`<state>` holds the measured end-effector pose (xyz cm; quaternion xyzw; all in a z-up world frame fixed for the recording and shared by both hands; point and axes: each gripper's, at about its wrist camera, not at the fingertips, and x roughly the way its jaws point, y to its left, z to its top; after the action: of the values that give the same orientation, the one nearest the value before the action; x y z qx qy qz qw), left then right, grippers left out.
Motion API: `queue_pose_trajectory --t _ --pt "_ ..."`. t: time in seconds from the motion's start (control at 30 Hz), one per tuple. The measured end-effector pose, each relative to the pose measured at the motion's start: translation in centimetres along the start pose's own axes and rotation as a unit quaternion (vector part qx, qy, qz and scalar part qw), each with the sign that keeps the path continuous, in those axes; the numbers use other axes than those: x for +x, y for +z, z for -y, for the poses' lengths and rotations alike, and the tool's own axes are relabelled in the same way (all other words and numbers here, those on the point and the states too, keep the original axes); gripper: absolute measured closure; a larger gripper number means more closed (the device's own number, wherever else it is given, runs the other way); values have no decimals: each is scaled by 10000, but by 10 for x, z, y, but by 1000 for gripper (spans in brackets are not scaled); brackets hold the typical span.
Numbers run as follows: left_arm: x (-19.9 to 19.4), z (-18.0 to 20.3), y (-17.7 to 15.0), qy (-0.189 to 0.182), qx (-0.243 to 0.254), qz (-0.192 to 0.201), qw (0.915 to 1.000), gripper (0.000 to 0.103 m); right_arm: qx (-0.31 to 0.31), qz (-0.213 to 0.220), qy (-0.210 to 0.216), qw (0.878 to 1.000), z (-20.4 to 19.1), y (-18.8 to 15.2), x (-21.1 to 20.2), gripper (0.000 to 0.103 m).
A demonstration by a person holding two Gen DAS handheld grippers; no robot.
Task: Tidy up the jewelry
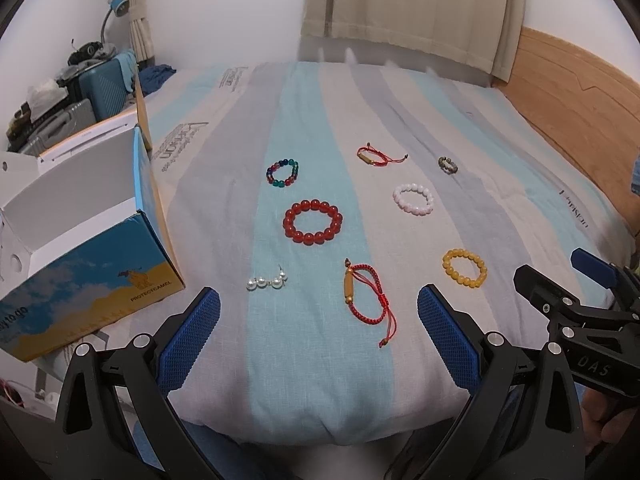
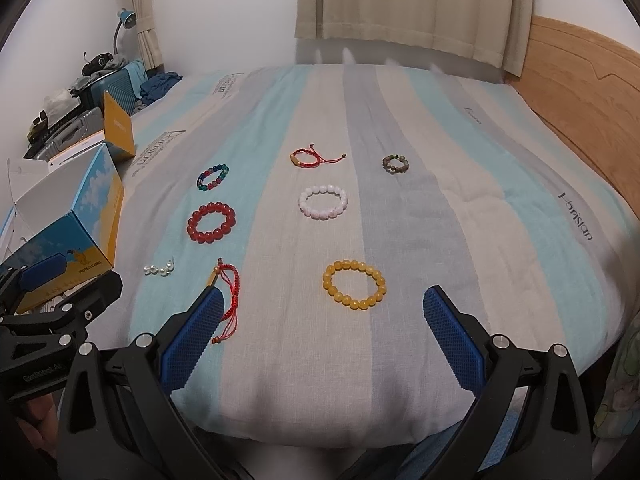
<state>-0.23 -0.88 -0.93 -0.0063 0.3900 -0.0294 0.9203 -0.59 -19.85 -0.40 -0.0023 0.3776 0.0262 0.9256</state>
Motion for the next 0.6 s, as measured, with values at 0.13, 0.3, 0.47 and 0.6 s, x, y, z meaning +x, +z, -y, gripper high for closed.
queue_pose_trajectory --t 0.13,0.3,0.47,0.6 --pt "-1 -2 0 1 5 0 10000 6 -17 5 -5 10000 0 0 -1 7" --pt "-1 -4 -1 19 9 -6 10000 6 -15 1 -1 10000 0 0 -1 7" --pt "-2 -5 -1 47 -6 -10 10000 6 -20 3 -7 10000 -1 1 -1 7" --pt "-2 -5 -1 48 -3 -9 10000 6 -19 5 -5 10000 -1 1 -1 7"
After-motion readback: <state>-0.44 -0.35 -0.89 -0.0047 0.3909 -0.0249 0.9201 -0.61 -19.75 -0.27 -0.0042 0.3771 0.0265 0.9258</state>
